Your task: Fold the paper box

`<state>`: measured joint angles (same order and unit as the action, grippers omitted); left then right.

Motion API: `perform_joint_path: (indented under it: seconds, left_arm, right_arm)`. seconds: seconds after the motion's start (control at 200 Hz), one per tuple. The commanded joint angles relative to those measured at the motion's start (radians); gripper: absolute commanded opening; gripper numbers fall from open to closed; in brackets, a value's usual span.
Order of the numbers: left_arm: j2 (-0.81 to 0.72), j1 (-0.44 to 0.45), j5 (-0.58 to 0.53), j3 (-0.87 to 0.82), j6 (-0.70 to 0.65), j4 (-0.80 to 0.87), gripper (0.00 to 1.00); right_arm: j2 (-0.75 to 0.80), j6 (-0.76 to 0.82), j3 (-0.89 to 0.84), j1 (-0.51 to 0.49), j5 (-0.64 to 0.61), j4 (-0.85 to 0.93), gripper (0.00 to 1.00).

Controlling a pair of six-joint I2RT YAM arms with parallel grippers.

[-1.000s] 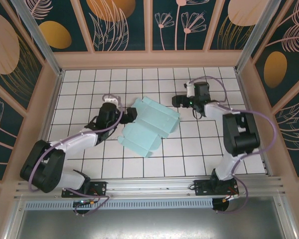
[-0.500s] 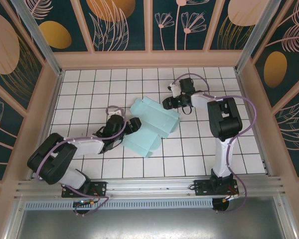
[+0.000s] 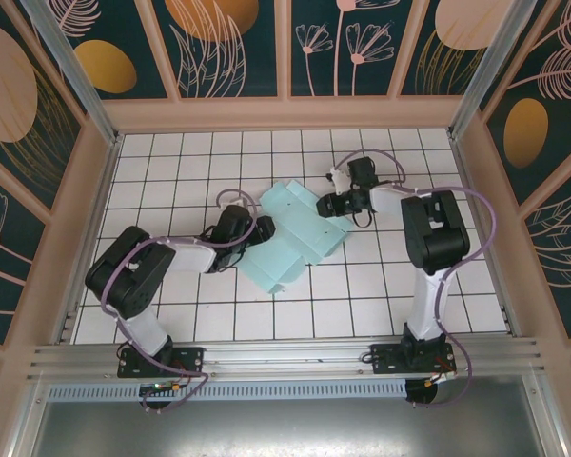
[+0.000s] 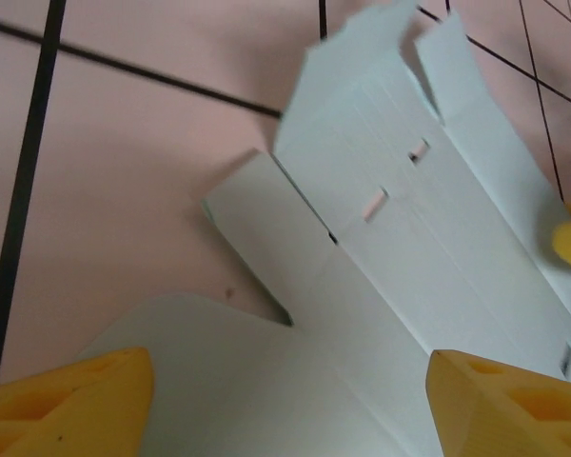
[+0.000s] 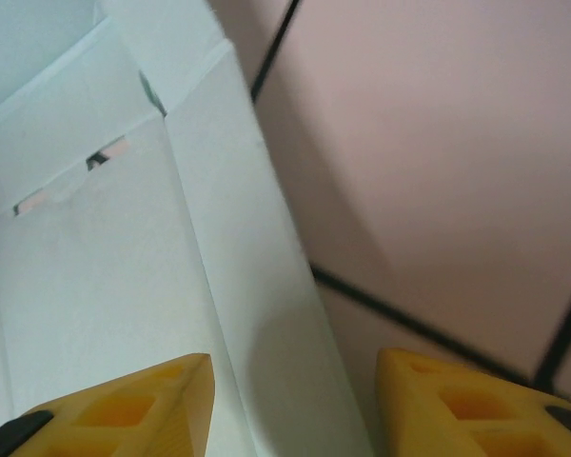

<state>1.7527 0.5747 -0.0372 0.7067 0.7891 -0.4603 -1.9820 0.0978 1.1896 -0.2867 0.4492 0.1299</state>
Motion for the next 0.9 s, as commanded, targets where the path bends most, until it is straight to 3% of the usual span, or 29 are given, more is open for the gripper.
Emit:
perform_joint_path:
  seconds: [0.0,0.29,0.435,0.635,0.776,0.866,0.896]
  left_arm:
    - [0.071,-0.042,0.014,0.065,-0.073,0.077,0.75]
    - [0.222,-0.095,0.039,0.335,-0.174,0.188,0.77]
    - [0.221,-0.096,0.028,0.410,-0.198,0.205,0.80]
    - [0.053,-0.093,-0.010,0.272,-0.161,0.145,0.98]
    - [-0.071,-0.075,0.084,0.094,-0.044,0.026,0.99]
    - [-0.084,-0.030,0.135,0.051,0.024,-0.020,0.99]
    - [-0.082,-0.015,0.142,0.046,0.039,-0.031,0.98]
  right_arm:
    - [0.100,-0.065,-0.107,0.020,0.002,-0.036,0.48]
    - [0.307,-0.145,-0.328,0.027,-0.032,-0.124,0.48]
    - [0.375,-0.188,-0.375,0.045,-0.073,-0.173,0.55]
    - [0.402,-0.340,-0.399,0.113,-0.020,-0.303,0.66]
    - [0.356,-0.400,-0.370,0.120,0.045,-0.332,0.78]
    - [0.323,-0.425,-0.362,0.119,0.073,-0.348,0.98]
    - [0.314,-0.432,-0.362,0.119,0.079,-0.354,0.99]
